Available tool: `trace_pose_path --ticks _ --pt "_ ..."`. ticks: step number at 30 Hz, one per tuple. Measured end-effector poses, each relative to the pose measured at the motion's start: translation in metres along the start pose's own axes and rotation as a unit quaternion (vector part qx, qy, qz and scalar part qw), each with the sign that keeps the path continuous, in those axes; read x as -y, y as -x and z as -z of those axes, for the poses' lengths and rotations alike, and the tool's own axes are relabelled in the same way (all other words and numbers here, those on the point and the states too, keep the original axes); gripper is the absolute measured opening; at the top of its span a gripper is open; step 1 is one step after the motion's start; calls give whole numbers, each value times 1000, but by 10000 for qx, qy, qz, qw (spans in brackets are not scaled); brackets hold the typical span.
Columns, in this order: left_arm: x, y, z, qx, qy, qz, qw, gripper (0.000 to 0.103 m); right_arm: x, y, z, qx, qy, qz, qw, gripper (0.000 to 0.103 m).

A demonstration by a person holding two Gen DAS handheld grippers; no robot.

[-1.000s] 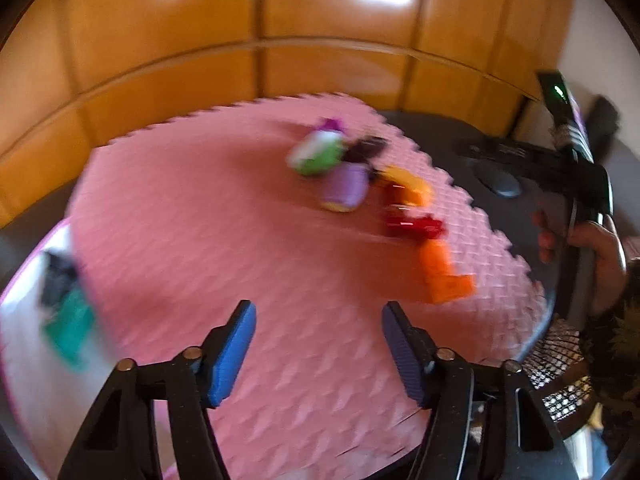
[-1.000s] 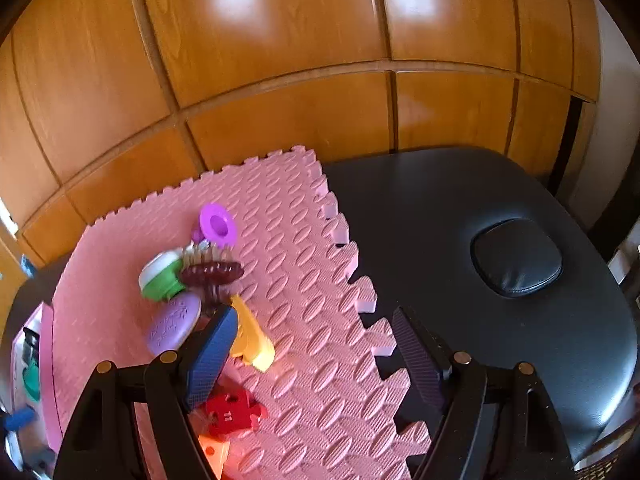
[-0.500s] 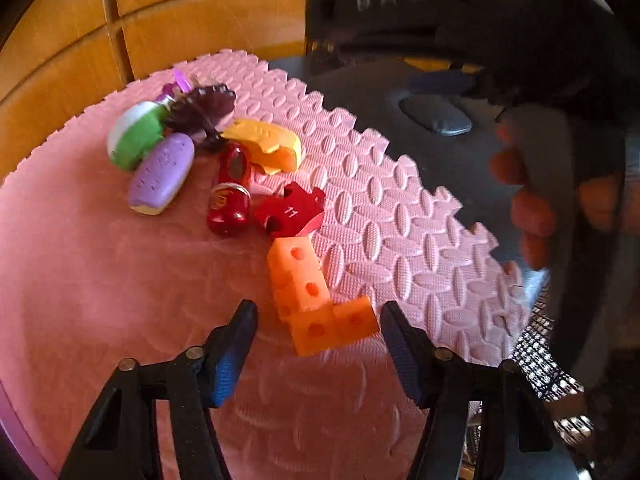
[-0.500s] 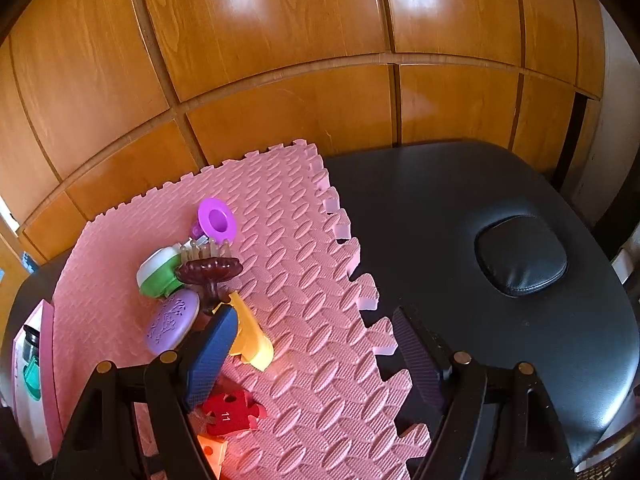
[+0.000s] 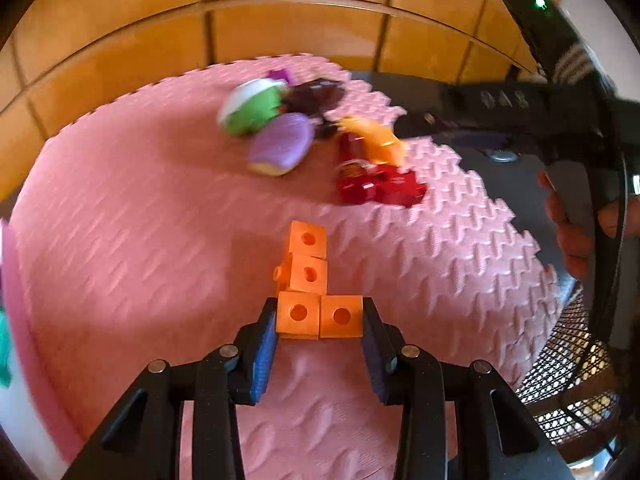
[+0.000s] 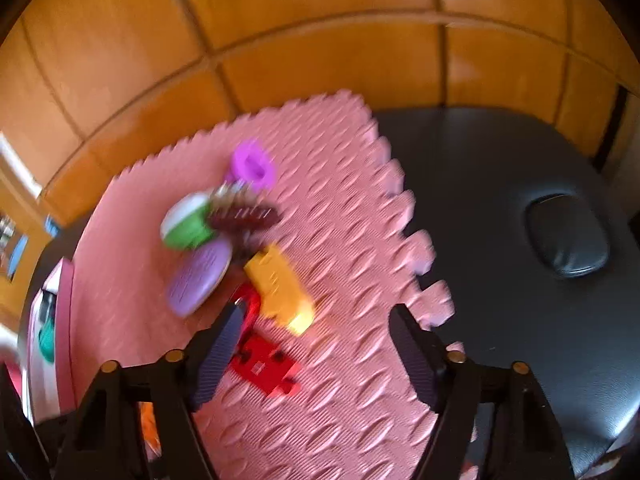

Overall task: Organize rigid objects
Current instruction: 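Place the orange cubes in the tray with the left tool while the right tool grasps the red puzzle piece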

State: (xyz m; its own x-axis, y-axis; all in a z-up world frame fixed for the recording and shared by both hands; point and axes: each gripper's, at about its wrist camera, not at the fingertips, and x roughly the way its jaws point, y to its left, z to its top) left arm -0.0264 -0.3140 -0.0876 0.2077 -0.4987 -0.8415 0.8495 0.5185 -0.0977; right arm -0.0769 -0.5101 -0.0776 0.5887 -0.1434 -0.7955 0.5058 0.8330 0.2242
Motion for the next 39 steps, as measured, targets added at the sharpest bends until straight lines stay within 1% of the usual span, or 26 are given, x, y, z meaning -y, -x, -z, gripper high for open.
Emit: trace_pose_path --ticks 2,6,7,13,16,20,21,22,23,24,25,29,31,34,37,39 --pt "-10 1 6 53 100 -46 9999 40 -13 -6 5 -209 290 -31 9994 75" --pt "-15 7 12 147 86 -134 9998 40 -28 -13 15 -446 671 -61 9967 75" --pt "-17 8 14 169 92 -134 9997 40 -33 -16 17 -507 778 -12 9957 75" --pt "-21 9 16 260 153 -106 9995 40 -34 -26 21 -665 906 205 9935 75" --pt "-22 8 15 286 184 -76 9994 40 -38 -31 23 -768 1040 236 9913 75" --pt "-22 10 18 318 185 -91 9993 40 -41 -34 25 -729 1210 365 9893 74" --pt "-22 11 18 326 186 -95 9993 40 -41 -33 25 -709 1226 387 9892 68" --pt "-22 12 18 333 190 -98 9992 40 -42 -32 26 -634 1290 507 9883 54" --pt "-22 12 19 335 190 -105 9992 40 -43 -31 27 -581 1324 549 9880 47" --pt "-21 12 18 329 173 -117 9992 40 -43 -30 27 -579 1325 496 9882 38" --pt "-20 11 18 325 161 -131 9993 40 -43 -30 27 -579 1342 481 9881 32" --pt "-19 11 16 304 147 -148 9993 39 -41 -30 28 -601 1299 386 9889 32" --pt "-22 13 15 278 226 -110 9993 39 -39 -30 27 -596 1265 339 9896 33" --pt "-26 20 15 309 311 -91 9990 39 -41 -30 29 -539 1355 392 9885 32" --pt "-33 46 13 596 410 -7 9974 39 -45 -29 30 -501 1409 429 9878 32" --pt "-43 71 12 840 546 49 9950 39 -47 -28 32 -474 1456 461 9871 32"
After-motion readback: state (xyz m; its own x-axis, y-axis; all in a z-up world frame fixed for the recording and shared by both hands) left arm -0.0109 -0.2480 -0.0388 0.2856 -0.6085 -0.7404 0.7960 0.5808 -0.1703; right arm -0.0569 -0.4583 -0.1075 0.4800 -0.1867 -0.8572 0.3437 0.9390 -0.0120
